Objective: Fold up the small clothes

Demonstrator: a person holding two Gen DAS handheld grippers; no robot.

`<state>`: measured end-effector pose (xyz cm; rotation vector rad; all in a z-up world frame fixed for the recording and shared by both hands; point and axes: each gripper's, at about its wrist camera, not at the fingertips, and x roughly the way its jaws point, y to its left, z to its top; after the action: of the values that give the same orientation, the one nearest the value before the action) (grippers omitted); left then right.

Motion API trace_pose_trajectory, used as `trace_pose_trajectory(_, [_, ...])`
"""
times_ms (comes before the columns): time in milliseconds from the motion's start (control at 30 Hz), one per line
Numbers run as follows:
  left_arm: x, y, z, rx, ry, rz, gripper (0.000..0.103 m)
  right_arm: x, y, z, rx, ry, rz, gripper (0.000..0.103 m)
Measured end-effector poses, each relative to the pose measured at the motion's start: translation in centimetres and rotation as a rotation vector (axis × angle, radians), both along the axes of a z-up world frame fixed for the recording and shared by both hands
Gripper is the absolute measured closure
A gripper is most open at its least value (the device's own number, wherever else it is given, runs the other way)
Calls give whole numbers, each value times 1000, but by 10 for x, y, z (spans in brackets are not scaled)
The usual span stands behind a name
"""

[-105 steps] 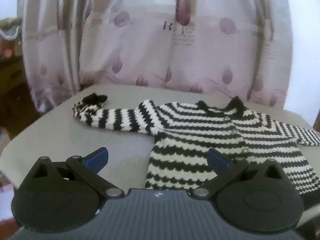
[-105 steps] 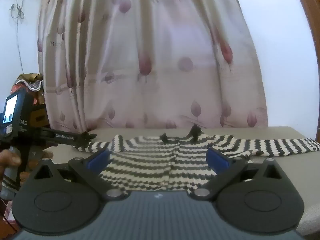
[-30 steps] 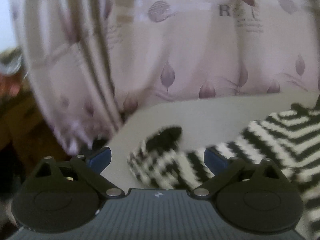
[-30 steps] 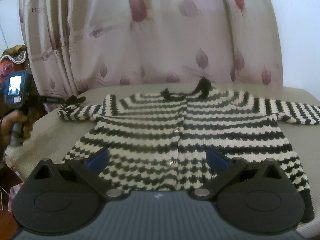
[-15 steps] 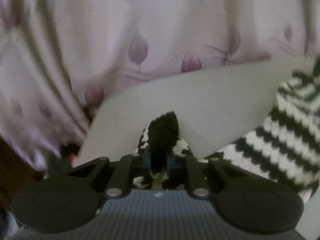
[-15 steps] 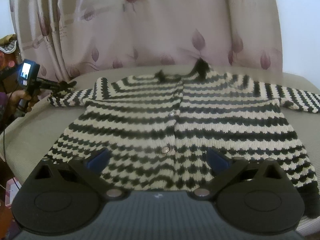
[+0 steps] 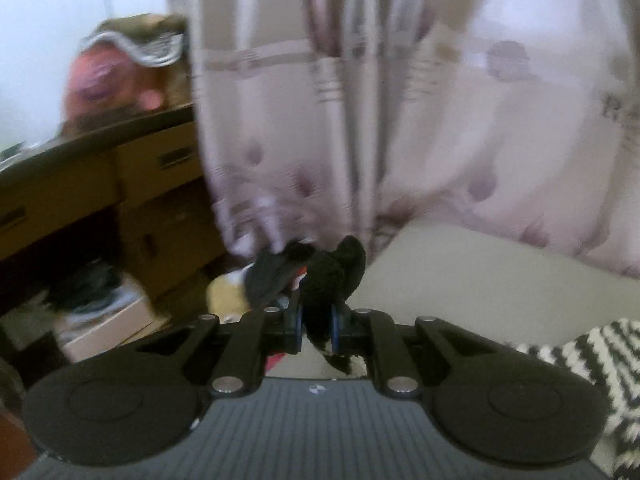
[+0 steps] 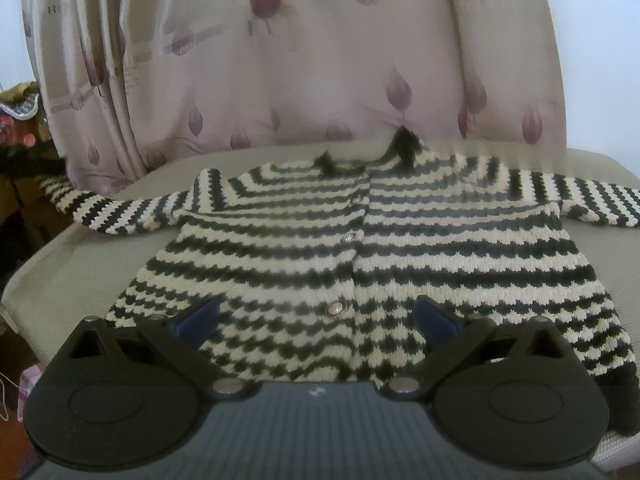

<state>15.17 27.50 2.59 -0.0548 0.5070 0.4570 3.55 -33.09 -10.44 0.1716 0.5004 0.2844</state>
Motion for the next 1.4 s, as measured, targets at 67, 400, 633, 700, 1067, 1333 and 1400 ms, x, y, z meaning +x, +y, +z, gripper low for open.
trace_pose_trajectory(67, [-18, 2, -8, -11, 37, 41, 86, -3, -2, 1, 7, -10, 1, 0])
trace_pose_trajectory(400, [-71, -15, -41, 142, 34, 233, 35, -17, -34, 4, 67, -35, -41, 0])
trace_pose_trajectory(633, [-66, -100, -7, 3, -91, -125, 26, -10, -87, 16, 126, -99, -63, 0])
trace_pose_trajectory(700, [-52, -132, -10, -106, -84, -288, 26, 8, -100, 27, 109, -154, -15, 0])
trace_pose_trajectory(1067, [14, -280, -74, -252, -51, -639, 24, 262, -151, 52, -103, -96, 115, 70])
trace_pose_trajectory(1333, [16, -287, -95, -182, -89, -679, 4, 377, -132, 2, -199, 101, 361, 64])
trace_pose_trajectory(1400, [22, -290, -97, -180, -65, -678, 4, 389, -126, -7, -262, 111, 403, 61])
